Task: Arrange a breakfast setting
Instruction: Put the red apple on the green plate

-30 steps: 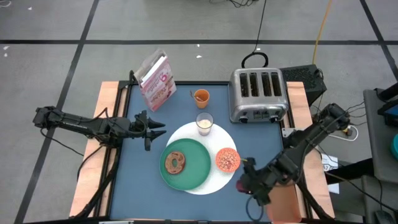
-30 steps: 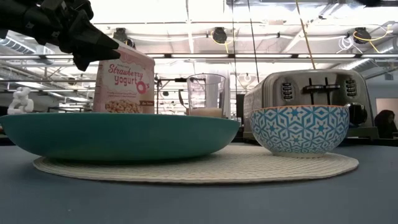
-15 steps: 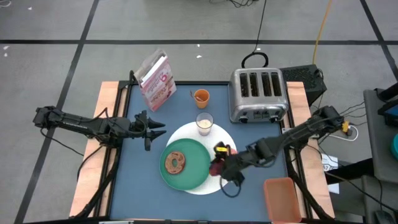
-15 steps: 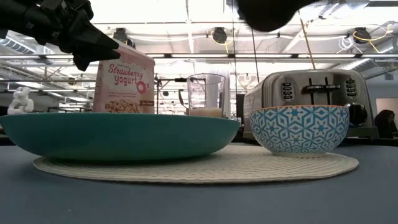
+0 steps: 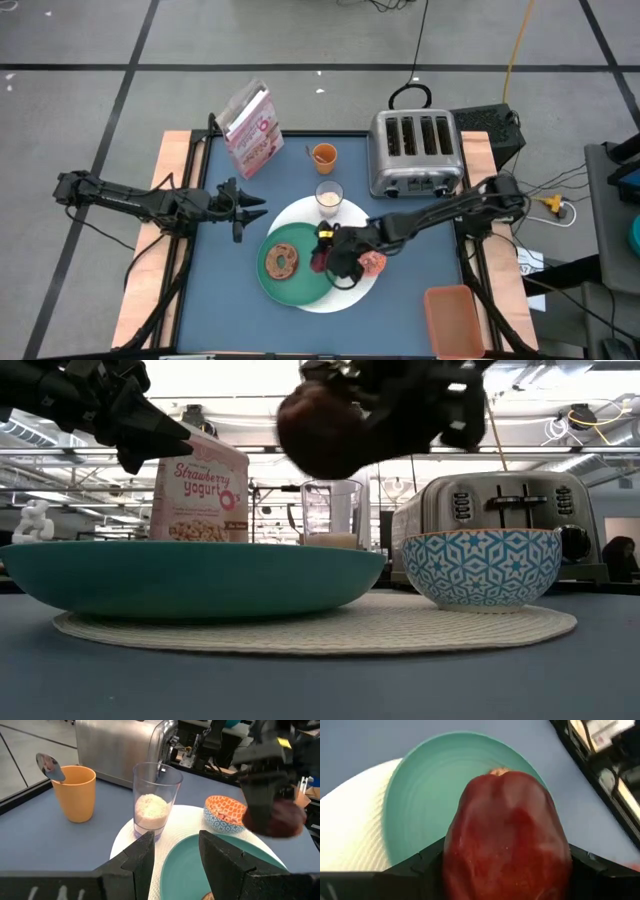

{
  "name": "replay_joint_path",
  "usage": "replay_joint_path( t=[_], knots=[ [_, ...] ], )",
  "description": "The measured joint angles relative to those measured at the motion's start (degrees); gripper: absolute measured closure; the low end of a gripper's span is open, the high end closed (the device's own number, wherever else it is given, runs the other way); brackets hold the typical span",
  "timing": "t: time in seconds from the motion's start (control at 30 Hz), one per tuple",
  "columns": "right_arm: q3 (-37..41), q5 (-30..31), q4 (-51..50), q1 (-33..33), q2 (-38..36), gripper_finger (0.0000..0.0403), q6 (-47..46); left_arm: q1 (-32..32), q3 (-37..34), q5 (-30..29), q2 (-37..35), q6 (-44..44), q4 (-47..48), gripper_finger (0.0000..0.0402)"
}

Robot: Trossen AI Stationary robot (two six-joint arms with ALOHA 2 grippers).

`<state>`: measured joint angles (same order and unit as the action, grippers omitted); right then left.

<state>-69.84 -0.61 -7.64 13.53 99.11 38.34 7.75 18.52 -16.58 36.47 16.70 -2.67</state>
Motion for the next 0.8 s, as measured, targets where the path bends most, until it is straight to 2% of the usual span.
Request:
replay_joint_path(
  t=[0.17,0.4,0.8],
  knots=[
    [0.0,-1.2,5.0,-1.2,5.0,0.014,3.1,0.0,0.0,0.0,0.0,0.0,0.1,0.0243],
    [0.0,-1.2,7.2,-1.6,10.2,0.014,4.6,0.0,0.0,0.0,0.0,0.0,0.2,0.0243],
    [0.0,-1.2,9.8,-1.6,12.9,0.014,4.4,0.0,0.0,0.0,0.0,0.0,0.4,0.0243]
  ],
)
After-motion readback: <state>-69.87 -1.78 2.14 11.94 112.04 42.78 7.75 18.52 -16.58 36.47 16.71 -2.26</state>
